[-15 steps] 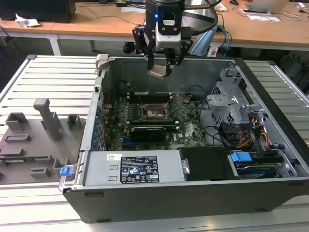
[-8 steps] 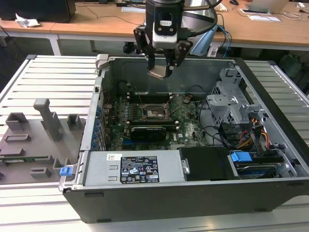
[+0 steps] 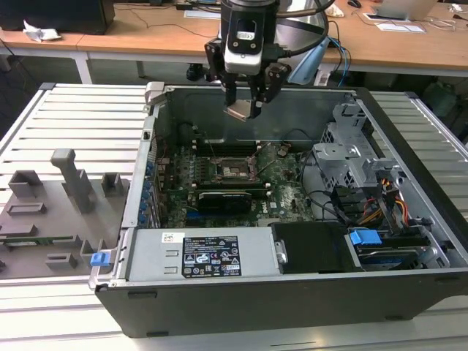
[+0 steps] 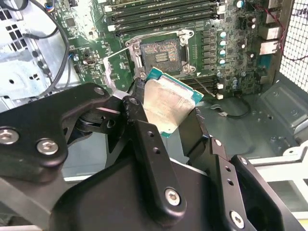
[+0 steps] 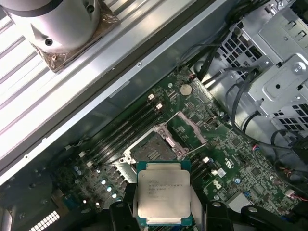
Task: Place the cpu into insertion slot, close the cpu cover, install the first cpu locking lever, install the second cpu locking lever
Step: 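Place the cpu into insertion slot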
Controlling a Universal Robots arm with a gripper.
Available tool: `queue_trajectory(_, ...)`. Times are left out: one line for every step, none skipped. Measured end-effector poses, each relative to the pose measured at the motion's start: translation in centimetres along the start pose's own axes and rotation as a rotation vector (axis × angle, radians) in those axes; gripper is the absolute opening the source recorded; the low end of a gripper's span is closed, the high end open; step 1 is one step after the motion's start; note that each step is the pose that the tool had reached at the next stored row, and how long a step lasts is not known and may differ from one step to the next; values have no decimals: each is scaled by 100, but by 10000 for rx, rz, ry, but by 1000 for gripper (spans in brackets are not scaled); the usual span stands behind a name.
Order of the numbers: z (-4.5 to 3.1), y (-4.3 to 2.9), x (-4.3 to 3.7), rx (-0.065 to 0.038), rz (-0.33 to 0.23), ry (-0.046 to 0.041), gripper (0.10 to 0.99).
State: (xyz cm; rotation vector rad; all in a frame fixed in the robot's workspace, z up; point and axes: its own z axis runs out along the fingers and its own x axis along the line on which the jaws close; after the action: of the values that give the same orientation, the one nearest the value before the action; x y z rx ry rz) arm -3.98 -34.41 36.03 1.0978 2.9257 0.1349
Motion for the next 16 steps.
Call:
queue_trajectory(3,0,0,-3,152,-13,529)
queue_trajectory(4,0,0,-4,227,-20,529)
queue_trajectory(5,0,0,-5,300,-26,529)
queue_trajectory(7,0,0,-6,392,-34,529)
queue_trajectory(8,0,-1,-8,463,-40,529)
queue_trajectory(10,0,-1,-9,555,-48,529)
queue_trajectory(12,-1,0,-10,633,-55,529)
queue_trajectory(14,-1,-1,-11,716,-62,529)
queue_trajectory(15,-1,-1,-12,784,-69,529)
queue_trajectory(18,-1,-1,-13,894,-78,529)
queue_trajectory(21,-1,-1,-15,1014,-90,529)
queue_trajectory(22,-1,-1,-16,1084,-96,529)
queue_trajectory(24,-2,-1,-17,1153,-102,529)
queue_trajectory(26,-2,-1,-19,1260,-112,529)
queue_trajectory(28,-2,-1,-19,1321,-117,529)
queue_trajectory(30,-2,-1,-21,1399,-124,529)
